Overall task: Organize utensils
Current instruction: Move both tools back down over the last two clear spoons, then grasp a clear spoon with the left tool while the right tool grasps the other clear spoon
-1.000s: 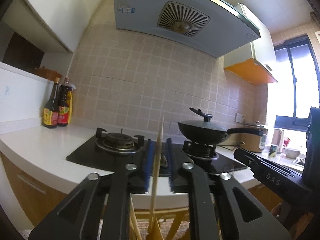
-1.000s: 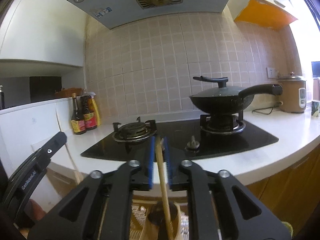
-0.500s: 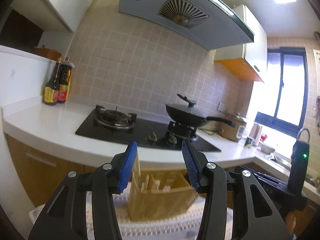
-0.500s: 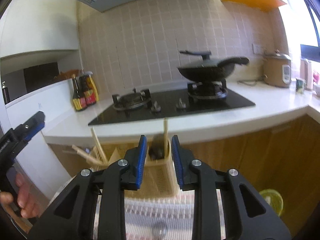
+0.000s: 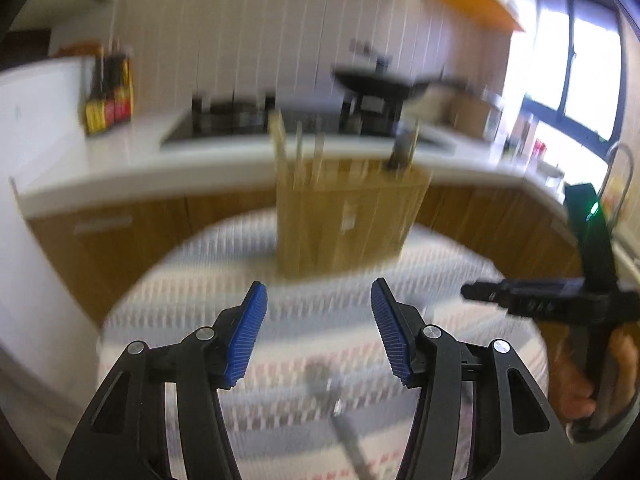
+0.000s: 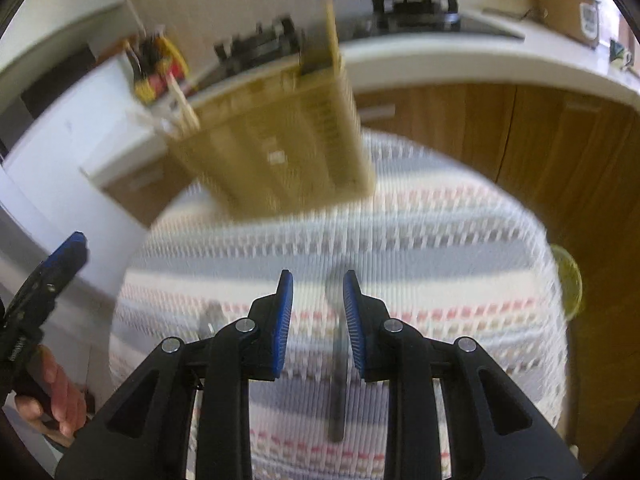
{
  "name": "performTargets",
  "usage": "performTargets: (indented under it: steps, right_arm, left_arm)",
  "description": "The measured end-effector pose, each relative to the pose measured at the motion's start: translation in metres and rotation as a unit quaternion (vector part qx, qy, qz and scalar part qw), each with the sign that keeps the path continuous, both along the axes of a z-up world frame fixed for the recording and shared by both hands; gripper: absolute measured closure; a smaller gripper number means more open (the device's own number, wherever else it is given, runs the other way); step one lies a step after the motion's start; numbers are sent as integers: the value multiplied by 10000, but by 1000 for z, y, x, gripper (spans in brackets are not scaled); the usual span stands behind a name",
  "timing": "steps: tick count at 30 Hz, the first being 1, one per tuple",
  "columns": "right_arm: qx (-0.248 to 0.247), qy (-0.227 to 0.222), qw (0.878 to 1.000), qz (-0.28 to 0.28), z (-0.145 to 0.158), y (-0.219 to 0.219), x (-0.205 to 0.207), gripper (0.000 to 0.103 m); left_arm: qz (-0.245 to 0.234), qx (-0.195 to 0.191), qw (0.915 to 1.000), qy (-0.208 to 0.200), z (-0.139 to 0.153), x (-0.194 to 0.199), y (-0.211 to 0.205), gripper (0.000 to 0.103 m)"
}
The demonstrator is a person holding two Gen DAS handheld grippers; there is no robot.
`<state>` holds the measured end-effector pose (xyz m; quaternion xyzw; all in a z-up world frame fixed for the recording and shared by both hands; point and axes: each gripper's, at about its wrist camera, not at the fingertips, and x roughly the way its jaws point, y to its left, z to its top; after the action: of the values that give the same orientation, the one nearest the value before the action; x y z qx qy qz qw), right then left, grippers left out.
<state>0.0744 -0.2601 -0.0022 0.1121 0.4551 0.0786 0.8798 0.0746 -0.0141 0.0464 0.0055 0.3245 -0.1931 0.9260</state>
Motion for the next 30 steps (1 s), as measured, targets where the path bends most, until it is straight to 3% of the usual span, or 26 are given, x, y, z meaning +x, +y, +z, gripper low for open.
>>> performTargets:
  steps: [5,8,14,19,21,30]
  right_arm:
    - [-61,470,9989,22,-34,4,1,80]
    - [85,644,9978,140,-49,5,3,80]
    - [-222,623,9977,139,-62,11,3,80]
    - [-587,528,9969,70,-57,17,-1,79]
    - [-777,470,9958,98,-56,22,-2,73]
    - [-935,680,9933,-48,-61,37,21,74]
  left_arm:
    - [-9,-55,9946,1035,-51,11,10,50]
    - [-206,-97,9902,1381,-70,12,11,45]
    - [-246,348,9833,1767,-99,9,-4,41]
    - [-140,576,9824,1771,-108,2,-12,41]
    - [-163,643,9823,1751,-108,1,-16,41]
    - [-166,1376,9795,1463,-108,-2,-44,46]
